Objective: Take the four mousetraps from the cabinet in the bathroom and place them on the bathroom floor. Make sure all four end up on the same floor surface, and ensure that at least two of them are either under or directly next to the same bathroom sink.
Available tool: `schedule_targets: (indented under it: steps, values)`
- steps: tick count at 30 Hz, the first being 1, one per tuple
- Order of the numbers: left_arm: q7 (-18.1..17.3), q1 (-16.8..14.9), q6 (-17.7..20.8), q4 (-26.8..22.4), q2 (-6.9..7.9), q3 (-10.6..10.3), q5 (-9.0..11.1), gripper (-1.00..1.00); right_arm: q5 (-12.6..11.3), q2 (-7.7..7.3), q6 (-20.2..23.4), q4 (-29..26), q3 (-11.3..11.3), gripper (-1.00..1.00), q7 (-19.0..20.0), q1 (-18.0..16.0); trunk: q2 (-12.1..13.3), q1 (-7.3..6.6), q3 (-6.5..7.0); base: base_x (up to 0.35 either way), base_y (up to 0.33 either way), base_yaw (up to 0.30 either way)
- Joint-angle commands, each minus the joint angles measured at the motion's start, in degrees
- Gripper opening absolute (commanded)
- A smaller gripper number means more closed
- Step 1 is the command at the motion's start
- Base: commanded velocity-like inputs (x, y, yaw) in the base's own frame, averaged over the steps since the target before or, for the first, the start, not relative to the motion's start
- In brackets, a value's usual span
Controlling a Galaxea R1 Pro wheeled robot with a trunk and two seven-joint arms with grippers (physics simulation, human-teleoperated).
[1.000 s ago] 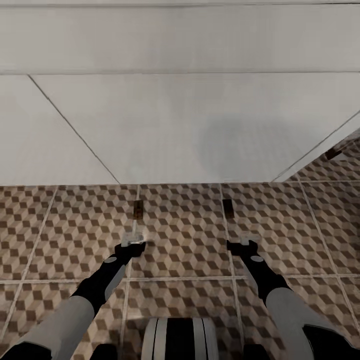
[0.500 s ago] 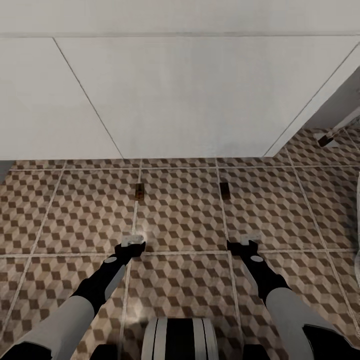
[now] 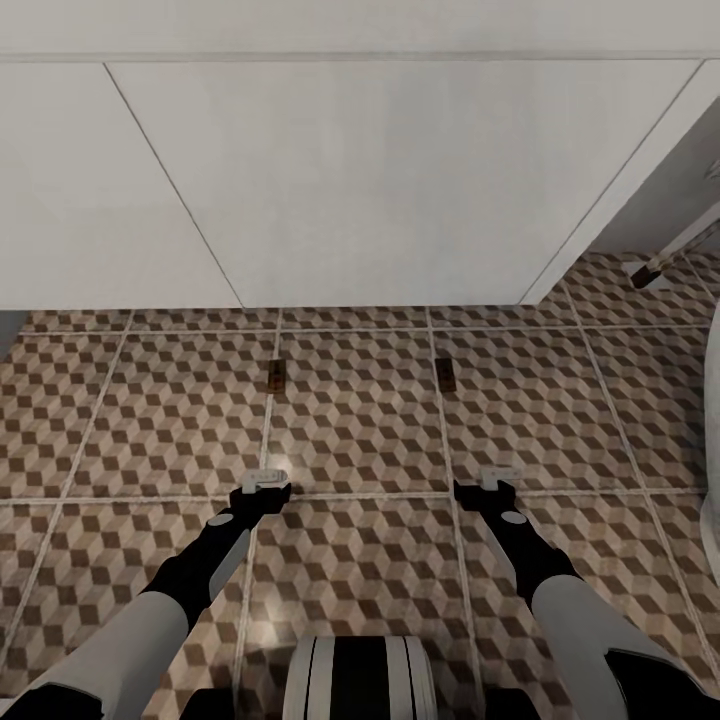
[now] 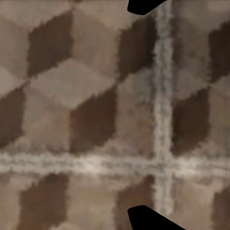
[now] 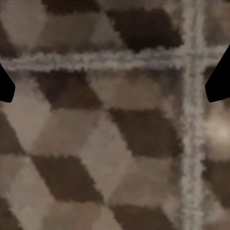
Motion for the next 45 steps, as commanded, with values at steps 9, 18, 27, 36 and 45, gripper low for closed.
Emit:
schedule_targets:
  steps: [9,18,27,36,45]
  values:
    - [0.4,0.0,0.3,-0.2,0.14,-0.5,0.6,1.0,0.5,0.03,-0.2,0.0,-0.2,1.0,-0.1,0.0,0.0,-0.01,-0.03,-0.002,-0.001,0.0]
    - [0.3,0.0,0.4,-1.0,0.22,-0.5,0.6,1.0,0.6,0.03,-0.2,0.0,-0.2,1.0,-0.1,0.0,0.0,-0.06,0.41,0.0,0.0,0.0]
    - [0.8,0.0,0.3,-1.4,0.05,-0.5,0.6,1.0,0.7,0.03,-0.2,0.0,-0.1,1.0,-0.1,0.0,0.1,-0.29,2.41,0.0,0.0,0.0]
    - [0.9,0.0,0.2,-1.4,-0.1,-0.5,0.6,1.0,0.8,0.03,-0.2,0.0,-0.2,1.0,-0.1,0.0,0.3,-0.52,4.4,0.0,0.0,0.0]
    - [0.9,0.0,0.2,-1.4,-0.09,-0.4,0.6,1.0,0.8,0.03,-0.3,0.0,-0.2,1.0,-0.1,0.0,0.4,-0.76,6.4,0.0,0.0,0.0]
